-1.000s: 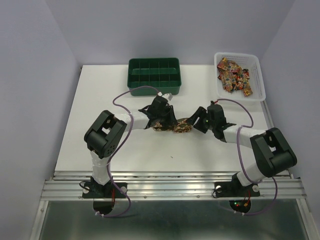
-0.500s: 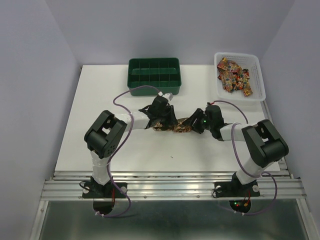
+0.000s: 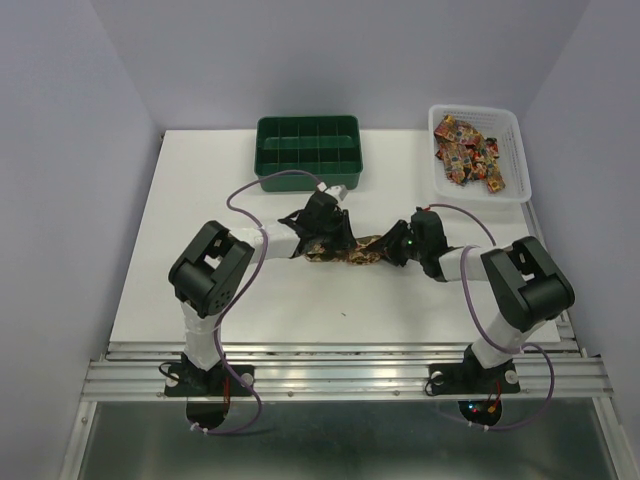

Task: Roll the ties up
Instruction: Roll the tie

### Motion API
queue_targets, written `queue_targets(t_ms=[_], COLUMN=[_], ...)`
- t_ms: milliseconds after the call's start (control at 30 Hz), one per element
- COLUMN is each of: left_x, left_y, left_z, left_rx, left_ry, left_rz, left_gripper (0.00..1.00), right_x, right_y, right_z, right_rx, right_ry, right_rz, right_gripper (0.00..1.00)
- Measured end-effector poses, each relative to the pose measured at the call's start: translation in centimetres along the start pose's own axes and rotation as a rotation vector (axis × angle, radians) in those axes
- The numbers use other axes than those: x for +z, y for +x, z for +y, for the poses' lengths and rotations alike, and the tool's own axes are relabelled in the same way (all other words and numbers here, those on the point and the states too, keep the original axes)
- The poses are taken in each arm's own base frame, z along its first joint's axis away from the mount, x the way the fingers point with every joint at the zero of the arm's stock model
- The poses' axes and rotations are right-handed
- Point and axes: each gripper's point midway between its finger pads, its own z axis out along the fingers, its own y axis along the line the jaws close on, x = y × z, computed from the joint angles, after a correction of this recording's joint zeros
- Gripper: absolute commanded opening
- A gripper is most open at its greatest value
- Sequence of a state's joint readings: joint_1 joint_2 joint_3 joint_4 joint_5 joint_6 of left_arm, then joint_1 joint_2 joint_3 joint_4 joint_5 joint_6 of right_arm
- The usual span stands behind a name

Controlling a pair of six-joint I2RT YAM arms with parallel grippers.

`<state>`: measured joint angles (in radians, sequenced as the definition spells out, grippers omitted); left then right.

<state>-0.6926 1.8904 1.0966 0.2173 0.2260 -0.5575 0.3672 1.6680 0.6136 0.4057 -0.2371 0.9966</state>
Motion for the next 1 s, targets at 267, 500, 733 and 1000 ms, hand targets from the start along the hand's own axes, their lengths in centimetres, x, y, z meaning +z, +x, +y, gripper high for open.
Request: queue_targets(t_ms=[267,500,733,1000], left_x=[-1.8,-3.3,-3.2,-3.0], left_y=[-0.1,0.7,0.4,0.9], left_z=[1.5,7.0,7.2,6.7], left_rx=[0.0,-0.077,-0.084,-0.105], left_ry=[-0.052,-0.168,-0.17,-0.135], left_rz=[-0.034,-0.039,-0.06,-0.069], left_gripper=[0.32,0.31,0.27,0.27], right_x=[-0.2,-0.7,-1.1,-1.2], right_y=[-0.2,-0.8,-1.2,-1.9], right_z=[0.1,-0.4,-0.8,-0.5], right_rx=[0.004,-0.008,-0.037,-0.1], right_ry=[0.007,0.044,0.075,0.14], right_rz=[-0.013,-0.046,-0.069,-0.116], right_gripper=[0.25,0.22,0.21,0.2])
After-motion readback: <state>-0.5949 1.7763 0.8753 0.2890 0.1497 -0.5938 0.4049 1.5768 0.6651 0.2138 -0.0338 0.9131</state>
